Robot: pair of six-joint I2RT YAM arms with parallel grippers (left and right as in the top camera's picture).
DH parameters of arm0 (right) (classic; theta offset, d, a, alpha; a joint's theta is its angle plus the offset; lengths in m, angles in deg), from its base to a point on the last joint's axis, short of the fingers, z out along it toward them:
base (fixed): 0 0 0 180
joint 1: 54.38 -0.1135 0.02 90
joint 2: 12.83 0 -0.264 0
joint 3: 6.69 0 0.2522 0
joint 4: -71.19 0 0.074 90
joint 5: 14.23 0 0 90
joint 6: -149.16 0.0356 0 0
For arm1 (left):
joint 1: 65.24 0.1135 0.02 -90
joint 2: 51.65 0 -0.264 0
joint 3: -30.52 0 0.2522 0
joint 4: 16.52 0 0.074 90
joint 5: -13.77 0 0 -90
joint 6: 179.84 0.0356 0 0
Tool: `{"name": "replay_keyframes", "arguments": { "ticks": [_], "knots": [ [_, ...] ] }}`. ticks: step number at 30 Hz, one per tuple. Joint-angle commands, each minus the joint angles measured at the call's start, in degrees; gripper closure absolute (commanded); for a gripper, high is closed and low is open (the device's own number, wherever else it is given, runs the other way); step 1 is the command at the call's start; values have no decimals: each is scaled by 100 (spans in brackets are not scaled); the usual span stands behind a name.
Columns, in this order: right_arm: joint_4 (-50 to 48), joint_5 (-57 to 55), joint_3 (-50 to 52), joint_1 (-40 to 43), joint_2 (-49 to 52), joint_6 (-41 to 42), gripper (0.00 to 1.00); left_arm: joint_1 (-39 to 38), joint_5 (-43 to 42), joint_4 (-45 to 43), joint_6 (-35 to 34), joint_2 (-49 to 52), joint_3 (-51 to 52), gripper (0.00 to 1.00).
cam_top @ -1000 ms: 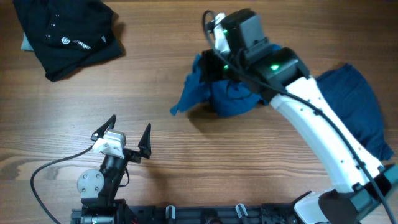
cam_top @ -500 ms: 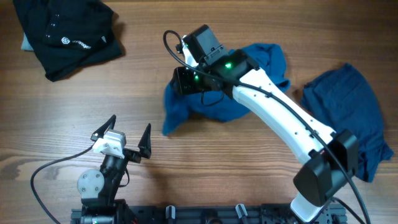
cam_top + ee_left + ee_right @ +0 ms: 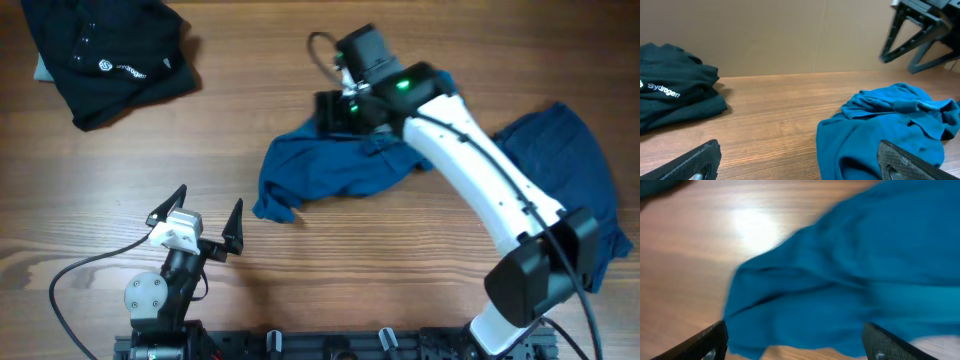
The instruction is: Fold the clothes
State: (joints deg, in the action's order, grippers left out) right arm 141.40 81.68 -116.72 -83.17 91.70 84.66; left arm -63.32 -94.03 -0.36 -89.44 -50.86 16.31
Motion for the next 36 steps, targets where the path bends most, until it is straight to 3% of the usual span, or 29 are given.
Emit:
{"name": "replay_keyframes", "arguments": {
  "ticks": [1,9,13,18,28,30,33,36],
  "knots": [
    [358,-474,-74,470,-155,-2,13,35,55,26,87,-42,13,0],
    [688,-802,157,866,-81,46,12,35,55,26,87,-42,13,0],
    [365,-737,638,874,-79,756,12,35,55,26,87,-42,13,0],
    [-267,-356,1438,874,-79,2557,18,35,55,26,87,-42,13,0],
    [-1043,-177,1915,872,-79,3364,17,35,55,26,87,-42,13,0],
    [-1185,-190,1915,874,-79,3364,14,35,55,26,87,-42,13,0],
    [-1423,-199,1915,874,-79,3421,3,35,55,26,87,-42,13,0],
    [-1585,-203,1915,874,-74,3585,3,35,55,26,87,-42,13,0]
  ]
}}
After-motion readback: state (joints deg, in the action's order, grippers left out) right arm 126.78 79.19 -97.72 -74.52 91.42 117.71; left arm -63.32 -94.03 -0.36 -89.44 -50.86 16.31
